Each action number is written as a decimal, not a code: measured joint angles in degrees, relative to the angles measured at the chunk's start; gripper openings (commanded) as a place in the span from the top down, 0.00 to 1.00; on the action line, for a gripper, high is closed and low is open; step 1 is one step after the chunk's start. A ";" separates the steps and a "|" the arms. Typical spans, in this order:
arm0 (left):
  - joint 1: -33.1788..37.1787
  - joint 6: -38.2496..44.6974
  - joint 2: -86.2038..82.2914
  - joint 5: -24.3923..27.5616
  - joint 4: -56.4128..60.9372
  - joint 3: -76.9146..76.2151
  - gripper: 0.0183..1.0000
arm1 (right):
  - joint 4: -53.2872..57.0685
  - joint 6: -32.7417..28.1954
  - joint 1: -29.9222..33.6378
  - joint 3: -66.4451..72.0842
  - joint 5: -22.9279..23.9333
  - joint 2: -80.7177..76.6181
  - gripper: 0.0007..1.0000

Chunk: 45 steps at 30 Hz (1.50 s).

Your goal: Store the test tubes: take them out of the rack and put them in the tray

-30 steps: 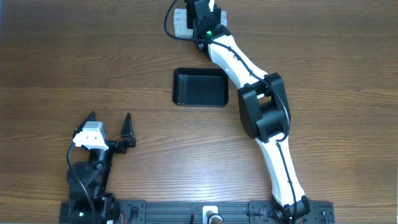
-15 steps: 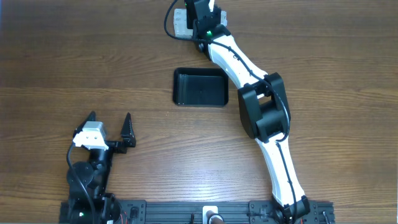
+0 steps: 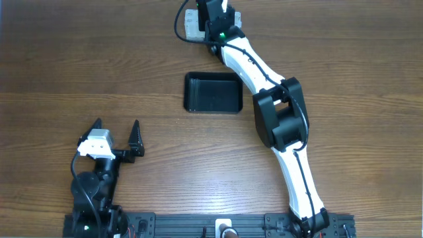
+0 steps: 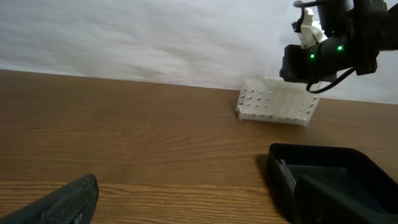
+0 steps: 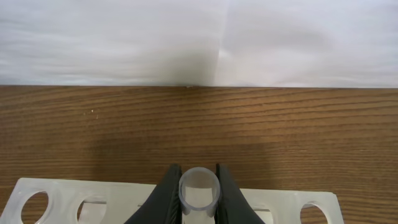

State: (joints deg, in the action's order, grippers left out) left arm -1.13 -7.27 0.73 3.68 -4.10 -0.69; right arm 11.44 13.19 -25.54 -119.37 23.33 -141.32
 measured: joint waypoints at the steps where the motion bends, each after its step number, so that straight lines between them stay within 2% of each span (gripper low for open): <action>1: 0.00 0.00 0.00 0.00 0.00 0.00 0.00 | 0.22 -0.13 -0.04 0.00 0.24 0.46 0.90; 11: 0.00 0.00 0.00 0.00 0.00 0.00 0.00 | 3.26 -2.23 -0.37 -0.02 1.57 17.09 0.89; 17: 0.00 0.02 0.00 0.00 0.02 0.00 0.00 | 20.74 0.33 -2.05 -1.57 1.99 28.79 0.91; 20: 0.00 0.02 0.00 0.00 0.00 0.00 0.00 | 32.30 3.52 -3.10 -1.97 -0.61 30.91 0.93; 22: 0.00 0.00 0.00 0.00 0.00 0.00 0.00 | 39.21 5.64 -3.52 -1.75 -4.07 30.56 0.97; 25: 0.00 0.00 0.00 0.00 0.00 0.00 0.00 | 44.37 8.55 -3.78 0.72 -8.98 28.46 0.95; 28: 0.00 0.00 0.00 0.00 0.00 0.00 0.00 | 43.87 12.35 -3.82 5.86 -12.02 25.81 0.92; 32: 0.00 0.00 0.00 0.00 0.00 0.00 0.00 | 40.89 16.26 -3.82 12.50 -13.84 22.60 0.92; 45: 0.00 0.02 0.00 0.00 0.00 0.00 0.00 | 36.85 21.55 -5.31 16.59 -14.91 17.05 0.92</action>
State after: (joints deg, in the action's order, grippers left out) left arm -1.13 -7.25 0.73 3.68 -4.10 -0.69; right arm 48.29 34.74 -30.85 -102.78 8.43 -124.27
